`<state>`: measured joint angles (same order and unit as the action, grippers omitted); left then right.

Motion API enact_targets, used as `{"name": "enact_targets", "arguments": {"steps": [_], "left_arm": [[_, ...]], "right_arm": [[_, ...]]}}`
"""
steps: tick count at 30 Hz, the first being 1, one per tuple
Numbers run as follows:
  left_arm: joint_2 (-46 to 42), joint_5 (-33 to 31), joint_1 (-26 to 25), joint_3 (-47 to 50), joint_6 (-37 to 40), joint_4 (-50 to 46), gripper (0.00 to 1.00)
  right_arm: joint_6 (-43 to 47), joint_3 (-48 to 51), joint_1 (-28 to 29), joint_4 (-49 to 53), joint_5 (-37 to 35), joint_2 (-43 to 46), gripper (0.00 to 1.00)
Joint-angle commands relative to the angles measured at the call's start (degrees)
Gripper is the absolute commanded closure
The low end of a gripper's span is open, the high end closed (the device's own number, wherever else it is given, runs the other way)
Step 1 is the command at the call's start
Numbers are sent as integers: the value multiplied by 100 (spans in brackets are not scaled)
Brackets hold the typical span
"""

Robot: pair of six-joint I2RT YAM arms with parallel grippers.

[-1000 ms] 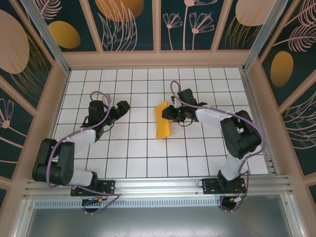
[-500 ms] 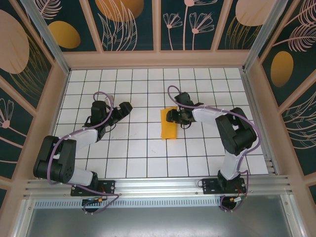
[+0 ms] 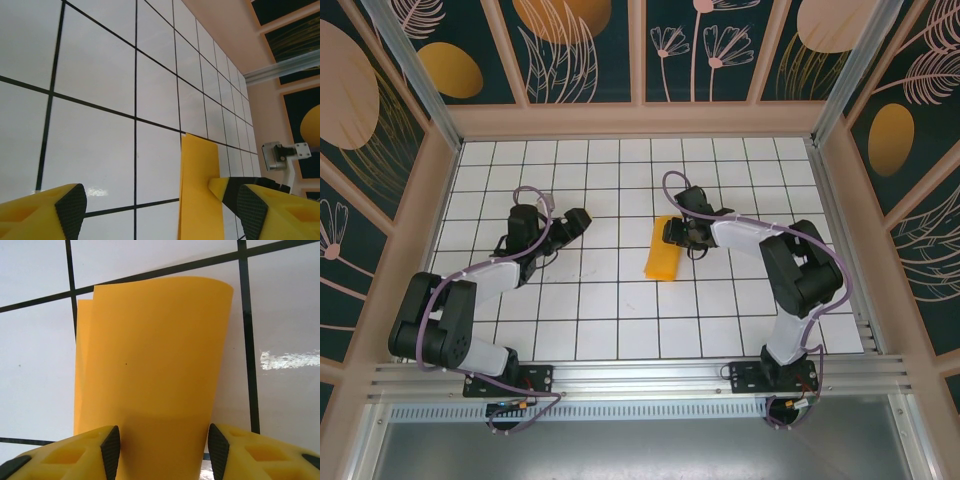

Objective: Fold a paper plane with a square sheet of paper (pick it up from the middle)
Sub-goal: Fold the square sheet of paper in half at the center of the table.

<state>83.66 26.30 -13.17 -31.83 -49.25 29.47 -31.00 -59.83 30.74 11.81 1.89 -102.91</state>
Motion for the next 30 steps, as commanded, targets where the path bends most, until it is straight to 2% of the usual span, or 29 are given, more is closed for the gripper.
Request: {"name": "enact_targets", "arguments": {"steps": [1, 9, 15, 20, 26, 30], "left_arm": [[126, 314, -143, -262, -34, 182, 21], [727, 483, -688, -807, -123, 189, 29], [1188, 536, -1055, -1144, -326, 249, 35], [1417, 447, -1331, -1329, -402, 271, 44], [1832, 339, -1524, -1546, -384, 228, 56], [1974, 289, -1600, -1688, -283, 103, 60]], "right_arm": [[7, 55, -7, -20, 140, -95, 48], [507, 96, -16, 158, 263, -219, 48], [178, -10, -68, 366, 117, -480, 48], [-58, -92, -82, 442, -32, -657, 48], [28, -106, -69, 480, 13, -798, 46], [125, -81, -60, 479, -8, -890, 45]]}}
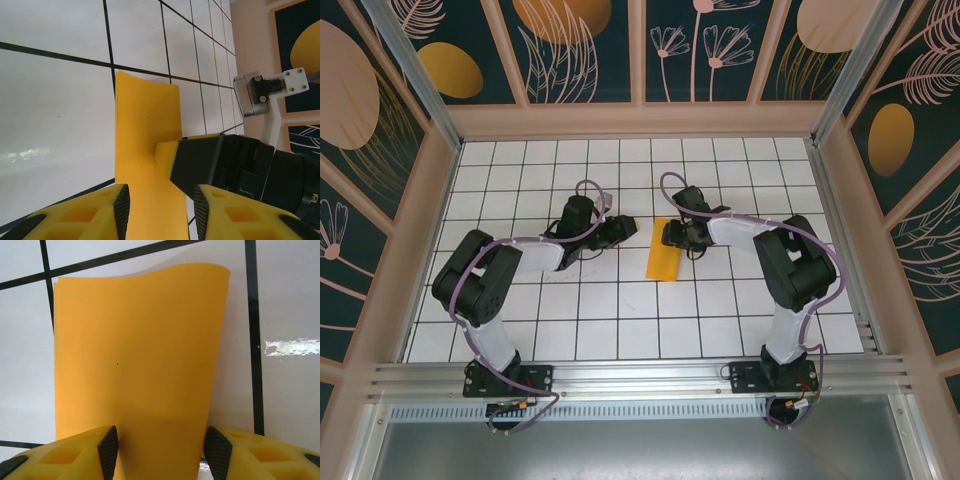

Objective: Fold a paper plane with a square sheet of paper (pick it up from the middle)
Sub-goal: Fold the square sheet of paper in half at the center of the table, then hold the square sheet of paper at the center of the table.

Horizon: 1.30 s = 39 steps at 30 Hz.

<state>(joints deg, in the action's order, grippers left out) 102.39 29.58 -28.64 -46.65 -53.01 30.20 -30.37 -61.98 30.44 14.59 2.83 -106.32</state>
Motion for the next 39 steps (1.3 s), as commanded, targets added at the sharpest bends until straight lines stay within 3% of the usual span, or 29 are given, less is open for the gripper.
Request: {"name": "enact_targets", "arguments": {"steps": [1, 17, 39], "left_arm": [[137, -49, -62, -234, 105, 0, 60], [618, -6, -202, -560, 151, -222, 73], [896, 87, -322, -840, 246, -489, 78]], "right_arm": [[66, 133, -29, 212, -117, -566, 45], [316, 219, 24, 173, -210, -915, 45], [453, 159, 48, 155, -235, -1177, 45]]}}
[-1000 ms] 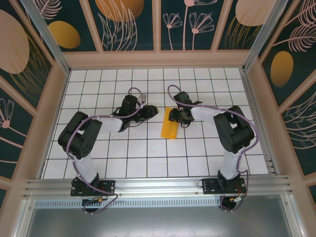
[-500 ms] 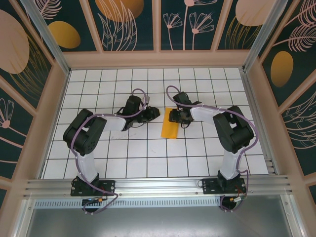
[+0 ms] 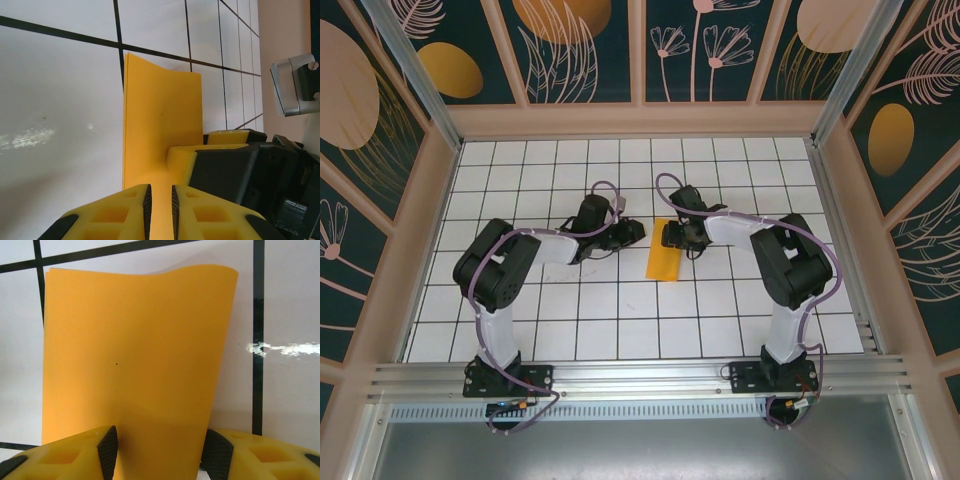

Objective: Fold a paper plane with a square sheet of paper (pick it up from the middle)
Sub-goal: Hold the square sheet of paper at the center of the table.

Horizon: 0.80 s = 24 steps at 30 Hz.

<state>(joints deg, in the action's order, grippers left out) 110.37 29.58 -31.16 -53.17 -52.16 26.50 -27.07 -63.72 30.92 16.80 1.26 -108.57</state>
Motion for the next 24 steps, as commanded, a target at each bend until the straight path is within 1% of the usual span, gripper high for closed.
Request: {"name": "enact_targets", "arguments": {"steps": [1, 8, 10, 15, 24], "left_arm": [[112, 89, -77, -202, 177, -138, 79], [215, 162, -126, -220, 205, -214, 82], [256, 171, -143, -405, 234, -275, 83], [324, 189, -169, -467, 261, -347, 83], [406, 224, -232, -562, 322, -489, 86]], "right_arm": [[117, 330, -6, -67, -82, -958, 45], [158, 317, 0, -62, -71, -1032, 43], [176, 324, 2, -71, -64, -1038, 42], [188, 334, -6, -62, -58, -1065, 42], [227, 339, -7, -71, -84, -1122, 45]]}}
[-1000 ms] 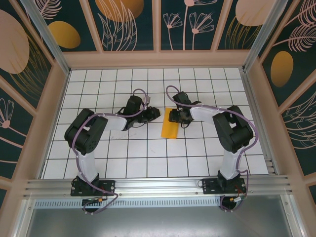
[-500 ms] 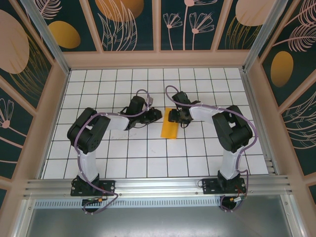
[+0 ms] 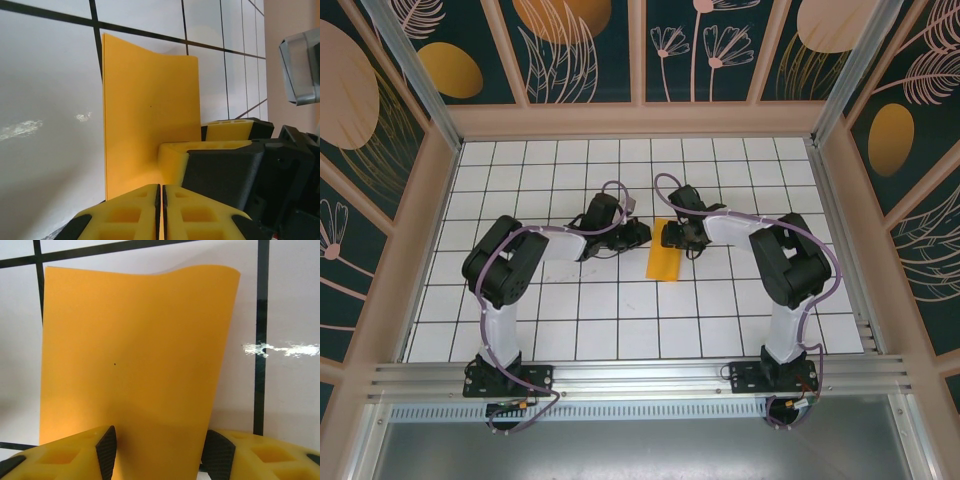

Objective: Fold a paper plane with a square sheet of paper (pick it up from the middle)
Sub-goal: Hold the square sheet of paper at the center of the table.

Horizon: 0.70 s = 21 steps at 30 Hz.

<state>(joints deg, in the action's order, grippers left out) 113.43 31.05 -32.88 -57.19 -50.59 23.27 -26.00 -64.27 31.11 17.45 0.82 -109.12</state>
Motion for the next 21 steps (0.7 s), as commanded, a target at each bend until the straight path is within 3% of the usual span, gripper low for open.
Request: {"name": "enact_targets", "arguments": {"steps": [1, 21], "left_arm": [[108, 69, -67, -174, 179, -195, 87], [366, -187, -206, -640, 497, -1028, 94]], "right_arm": [[121, 397, -27, -136, -46, -1076, 45], [116, 372, -26, -178, 0, -1173, 45]]}}
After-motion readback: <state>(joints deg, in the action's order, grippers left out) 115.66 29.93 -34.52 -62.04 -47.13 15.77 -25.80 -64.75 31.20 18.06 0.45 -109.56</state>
